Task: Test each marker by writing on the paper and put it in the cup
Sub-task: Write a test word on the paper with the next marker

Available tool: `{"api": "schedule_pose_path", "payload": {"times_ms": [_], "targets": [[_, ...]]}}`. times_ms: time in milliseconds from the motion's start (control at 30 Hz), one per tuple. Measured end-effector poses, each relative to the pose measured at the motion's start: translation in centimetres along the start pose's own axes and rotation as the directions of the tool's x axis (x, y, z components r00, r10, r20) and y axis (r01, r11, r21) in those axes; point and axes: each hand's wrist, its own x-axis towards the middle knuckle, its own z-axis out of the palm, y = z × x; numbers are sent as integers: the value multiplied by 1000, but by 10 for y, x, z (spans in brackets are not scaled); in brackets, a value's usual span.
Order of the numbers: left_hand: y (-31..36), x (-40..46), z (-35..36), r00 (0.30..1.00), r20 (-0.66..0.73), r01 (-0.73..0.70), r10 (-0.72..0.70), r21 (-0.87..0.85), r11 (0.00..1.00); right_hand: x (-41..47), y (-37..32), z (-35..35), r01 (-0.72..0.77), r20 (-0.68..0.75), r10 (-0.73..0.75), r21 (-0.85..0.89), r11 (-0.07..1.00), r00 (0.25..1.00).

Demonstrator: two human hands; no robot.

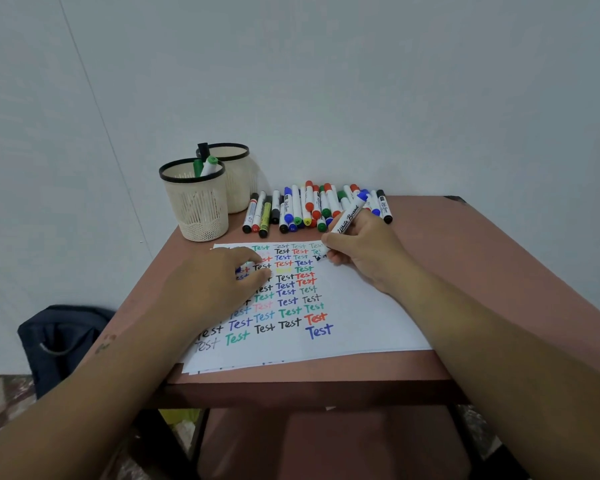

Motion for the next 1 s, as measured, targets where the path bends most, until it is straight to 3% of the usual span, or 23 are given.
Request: {"api": "schedule_pose_path", "payload": {"times_ms": [1000], "targets": [[2,0,-3,1000,7,-10,10,-9,1000,-1,-1,-2,1,-11,-1,-26,1000,1000]]}}
